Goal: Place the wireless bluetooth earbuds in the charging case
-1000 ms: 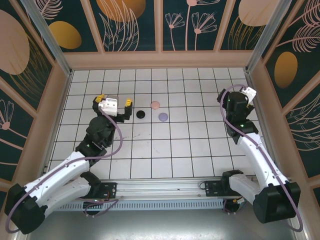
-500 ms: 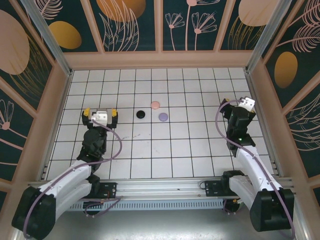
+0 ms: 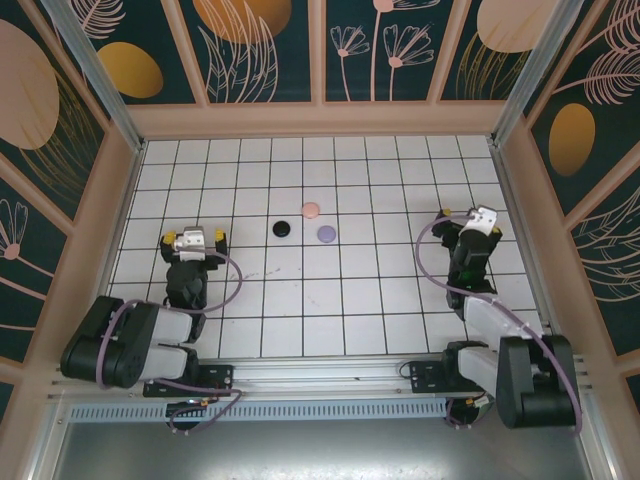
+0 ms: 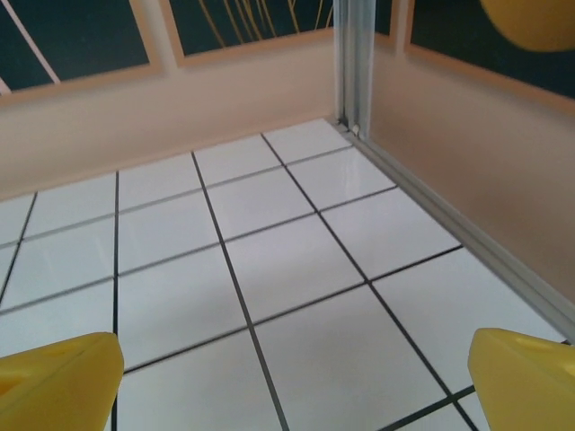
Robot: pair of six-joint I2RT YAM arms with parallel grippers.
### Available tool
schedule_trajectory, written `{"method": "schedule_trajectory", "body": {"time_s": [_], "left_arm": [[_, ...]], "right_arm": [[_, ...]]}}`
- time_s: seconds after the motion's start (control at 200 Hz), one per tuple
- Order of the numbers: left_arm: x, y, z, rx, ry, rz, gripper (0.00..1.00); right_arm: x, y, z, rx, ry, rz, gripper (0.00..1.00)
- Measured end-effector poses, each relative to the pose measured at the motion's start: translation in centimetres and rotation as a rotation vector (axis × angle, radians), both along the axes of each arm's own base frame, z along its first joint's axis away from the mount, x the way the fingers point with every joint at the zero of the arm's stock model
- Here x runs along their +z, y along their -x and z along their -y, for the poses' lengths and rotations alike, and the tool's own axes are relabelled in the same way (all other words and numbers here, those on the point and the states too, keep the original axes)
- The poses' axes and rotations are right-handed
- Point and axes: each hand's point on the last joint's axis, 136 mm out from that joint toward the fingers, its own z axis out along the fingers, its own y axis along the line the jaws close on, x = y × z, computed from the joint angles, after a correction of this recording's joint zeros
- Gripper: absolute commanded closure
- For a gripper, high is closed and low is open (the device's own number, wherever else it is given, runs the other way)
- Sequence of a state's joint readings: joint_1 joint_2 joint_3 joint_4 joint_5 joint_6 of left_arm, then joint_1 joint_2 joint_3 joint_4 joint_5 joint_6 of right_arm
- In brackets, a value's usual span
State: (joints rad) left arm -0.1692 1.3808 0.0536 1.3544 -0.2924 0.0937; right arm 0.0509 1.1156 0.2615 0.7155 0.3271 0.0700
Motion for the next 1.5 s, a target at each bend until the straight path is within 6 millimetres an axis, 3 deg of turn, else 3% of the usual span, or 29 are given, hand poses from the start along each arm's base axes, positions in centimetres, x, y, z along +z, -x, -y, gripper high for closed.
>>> {"method": "schedule_trajectory", "body": {"time_s": [0.25,0.576,0.776,0.946,1.151,1.496], "left_arm": [[-0.8,-1.4,-0.9,-0.024,0.061,-0.004,0.01],[0.8,-3.8,-0.5,-0.135,0.117,0.019,0.01],[0.1,-4.3,-0.9,-0.142,0.154,-0.018,0.01],[0.0,-4.4,-0.5,-0.134,0.156,-0.023,0.01],[-0.3,-4.6,-1.7,-0.061,0.169,-0.035,0.01],[-0.4,-4.5,-2.1,-0.041,0.170,-0.036,0.01]], "right_arm": [[-2.8,-0.6,-0.8,0.055,0.017,0.013,0.01],[-5.1,-1.4,-1.0,0.098,0.013,0.019,0.01],[-4.2,-2.2,-0.4,0.101,-0.001,0.046,0.01],[-4.2,-2.2,-0.5,0.109,-0.002,0.046,0.01],[-4.1,-2.2,-0.9,0.111,0.001,0.046,0.01],[-3.9,-2.8,-1.3,0.162,-0.009,0.047,0.01]]}}
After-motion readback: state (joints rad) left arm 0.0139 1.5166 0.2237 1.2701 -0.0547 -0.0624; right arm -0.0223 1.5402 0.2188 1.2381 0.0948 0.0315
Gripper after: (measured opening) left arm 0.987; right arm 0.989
